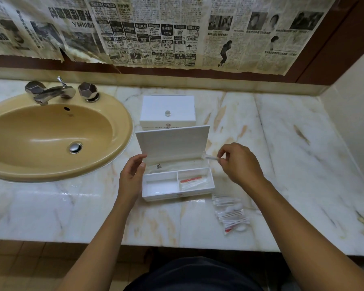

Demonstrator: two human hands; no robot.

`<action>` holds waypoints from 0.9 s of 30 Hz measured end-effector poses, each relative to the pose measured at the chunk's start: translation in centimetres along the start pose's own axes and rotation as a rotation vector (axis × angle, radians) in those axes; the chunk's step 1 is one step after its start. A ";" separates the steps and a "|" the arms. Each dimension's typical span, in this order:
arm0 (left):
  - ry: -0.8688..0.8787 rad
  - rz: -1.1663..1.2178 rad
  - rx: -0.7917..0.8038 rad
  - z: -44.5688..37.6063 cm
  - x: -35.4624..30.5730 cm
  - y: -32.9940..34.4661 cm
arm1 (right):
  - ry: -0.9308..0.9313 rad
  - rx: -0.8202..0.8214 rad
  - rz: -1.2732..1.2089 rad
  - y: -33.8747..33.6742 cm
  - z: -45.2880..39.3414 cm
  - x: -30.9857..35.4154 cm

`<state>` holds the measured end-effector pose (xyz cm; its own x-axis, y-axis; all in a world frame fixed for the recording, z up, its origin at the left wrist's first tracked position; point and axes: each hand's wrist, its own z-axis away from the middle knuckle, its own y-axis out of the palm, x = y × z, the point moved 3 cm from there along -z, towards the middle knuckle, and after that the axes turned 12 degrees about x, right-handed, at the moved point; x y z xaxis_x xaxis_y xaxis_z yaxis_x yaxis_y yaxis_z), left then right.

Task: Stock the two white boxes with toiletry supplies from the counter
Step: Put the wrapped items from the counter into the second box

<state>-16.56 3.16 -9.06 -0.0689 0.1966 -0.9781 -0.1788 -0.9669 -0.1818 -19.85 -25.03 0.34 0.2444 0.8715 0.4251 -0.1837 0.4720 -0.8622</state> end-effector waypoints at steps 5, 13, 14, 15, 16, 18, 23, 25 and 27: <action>0.001 0.000 -0.001 0.0 0.0 0.0 | -0.092 0.077 0.001 0.8 0.9 3.2; 0.008 0.002 0.004 -0.1 0.1 0.0 | -0.103 0.189 0.141 4.8 1.0 4.3; 0.009 0.007 0.004 -0.1 0.1 0.0 | -0.106 0.198 0.151 5.2 1.0 4.3; 0.011 0.011 0.004 -0.1 0.1 0.0 | -0.109 0.208 0.159 5.6 0.9 4.3; 0.013 0.014 0.004 -0.1 0.0 0.0 | -0.109 0.215 0.165 6.0 0.9 4.2; 0.015 0.017 0.005 0.0 0.0 0.0 | -0.105 0.216 0.165 6.3 0.8 4.1; 0.011 0.010 0.011 0.0 -0.1 0.0 | -0.118 0.242 0.050 5.5 0.8 3.8; 0.010 0.014 0.009 0.0 -0.1 0.0 | -0.128 0.223 0.030 4.6 0.9 3.5; 0.016 0.014 0.011 0.0 -0.1 0.0 | -0.117 0.199 0.022 3.6 1.0 2.9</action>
<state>-16.60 3.11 -8.93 -0.0562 0.1806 -0.9820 -0.1888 -0.9677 -0.1671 -20.73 -20.62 -1.28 0.1284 0.8860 0.4457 -0.3748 0.4594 -0.8053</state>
